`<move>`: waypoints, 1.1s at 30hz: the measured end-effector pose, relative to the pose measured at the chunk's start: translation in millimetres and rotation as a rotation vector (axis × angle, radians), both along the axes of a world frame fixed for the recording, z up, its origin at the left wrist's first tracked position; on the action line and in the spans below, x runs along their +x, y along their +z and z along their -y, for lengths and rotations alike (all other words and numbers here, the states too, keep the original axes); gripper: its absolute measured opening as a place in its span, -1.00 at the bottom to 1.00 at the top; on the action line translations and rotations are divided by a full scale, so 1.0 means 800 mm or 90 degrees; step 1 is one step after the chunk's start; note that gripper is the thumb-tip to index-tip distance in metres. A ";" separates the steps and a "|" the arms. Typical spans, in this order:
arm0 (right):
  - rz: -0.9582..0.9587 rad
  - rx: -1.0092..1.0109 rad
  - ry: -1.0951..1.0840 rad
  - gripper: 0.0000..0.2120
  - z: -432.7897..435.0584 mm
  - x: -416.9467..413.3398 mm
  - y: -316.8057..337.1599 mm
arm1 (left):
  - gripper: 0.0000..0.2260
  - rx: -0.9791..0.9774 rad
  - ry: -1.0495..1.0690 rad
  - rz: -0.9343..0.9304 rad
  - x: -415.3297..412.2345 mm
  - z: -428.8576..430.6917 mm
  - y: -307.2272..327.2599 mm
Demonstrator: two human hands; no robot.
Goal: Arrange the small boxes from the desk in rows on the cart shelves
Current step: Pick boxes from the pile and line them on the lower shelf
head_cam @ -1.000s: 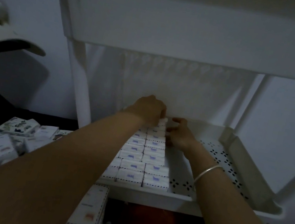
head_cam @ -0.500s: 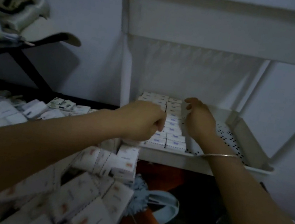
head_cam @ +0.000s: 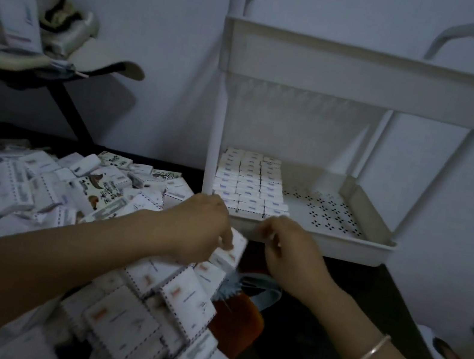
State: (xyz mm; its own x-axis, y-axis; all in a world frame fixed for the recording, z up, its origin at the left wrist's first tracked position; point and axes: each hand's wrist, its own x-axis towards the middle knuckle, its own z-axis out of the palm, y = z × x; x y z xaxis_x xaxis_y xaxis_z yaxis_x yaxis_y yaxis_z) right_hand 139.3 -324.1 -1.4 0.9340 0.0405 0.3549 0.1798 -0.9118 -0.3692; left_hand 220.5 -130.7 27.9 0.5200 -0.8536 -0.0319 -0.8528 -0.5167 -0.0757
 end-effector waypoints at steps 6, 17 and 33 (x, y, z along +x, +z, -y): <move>-0.118 0.011 -0.027 -0.83 -0.036 -0.028 -0.010 | -0.85 -0.030 0.023 -0.111 -0.021 0.011 -0.002; -0.279 -0.079 -0.106 -0.46 -0.060 -0.048 -0.006 | -0.33 -0.095 0.180 -0.225 -0.010 0.042 0.001; -0.219 0.364 -0.029 -0.63 -0.046 -0.040 -0.032 | -0.70 -0.457 0.279 -0.519 0.000 0.026 0.021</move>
